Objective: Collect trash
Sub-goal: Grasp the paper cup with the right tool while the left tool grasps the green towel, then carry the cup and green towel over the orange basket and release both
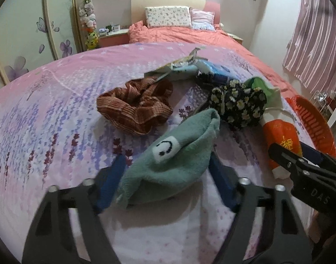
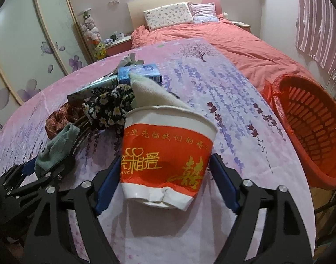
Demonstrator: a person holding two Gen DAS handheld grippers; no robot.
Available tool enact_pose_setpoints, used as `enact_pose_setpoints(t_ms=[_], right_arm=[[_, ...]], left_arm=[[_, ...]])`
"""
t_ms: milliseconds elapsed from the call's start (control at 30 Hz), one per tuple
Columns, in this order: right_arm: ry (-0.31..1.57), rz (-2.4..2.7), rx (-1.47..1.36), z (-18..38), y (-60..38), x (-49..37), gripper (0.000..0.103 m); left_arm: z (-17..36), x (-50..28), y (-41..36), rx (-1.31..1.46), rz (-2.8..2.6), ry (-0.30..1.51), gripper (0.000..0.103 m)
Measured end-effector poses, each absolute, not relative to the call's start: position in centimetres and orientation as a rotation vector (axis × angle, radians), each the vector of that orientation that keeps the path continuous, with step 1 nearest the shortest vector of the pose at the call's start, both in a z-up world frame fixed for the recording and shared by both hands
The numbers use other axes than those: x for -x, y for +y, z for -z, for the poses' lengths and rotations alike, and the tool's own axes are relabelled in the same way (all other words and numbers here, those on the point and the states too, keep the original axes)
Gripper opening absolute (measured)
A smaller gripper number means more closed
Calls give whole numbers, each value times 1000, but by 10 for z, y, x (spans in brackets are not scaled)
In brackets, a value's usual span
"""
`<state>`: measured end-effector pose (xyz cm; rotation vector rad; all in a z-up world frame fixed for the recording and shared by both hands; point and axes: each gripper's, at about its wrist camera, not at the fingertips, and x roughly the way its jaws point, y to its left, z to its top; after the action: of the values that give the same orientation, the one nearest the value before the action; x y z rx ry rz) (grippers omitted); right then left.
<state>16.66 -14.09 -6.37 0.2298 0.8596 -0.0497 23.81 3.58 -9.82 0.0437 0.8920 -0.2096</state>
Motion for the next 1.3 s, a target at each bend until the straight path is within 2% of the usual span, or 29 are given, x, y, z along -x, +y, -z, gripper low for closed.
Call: enact_pose_setpoints(t_ms=[33,233,500,867,1133,1300], right_arm=[[858,48,-230,62,-142,-165,78],[828,33,-244,50,-149,-152,77],[764,25,-251,25,-154,-135,77],[649,31,-243,-15,-169,-114,77],[589,71,-260,-28,-195,-104,77],[580,102,-281,-25,-214,-103,77]], left_arm=[[99,-238,36,-40,213,900,55],[96,-231,45,-12,231,899,37],[77,-220,54,12,224,871,35],[24,-206,39,19,244,776,35],[-2,-199,12,12,299,732,25],[-3,-202,-7,8,328,738,22]])
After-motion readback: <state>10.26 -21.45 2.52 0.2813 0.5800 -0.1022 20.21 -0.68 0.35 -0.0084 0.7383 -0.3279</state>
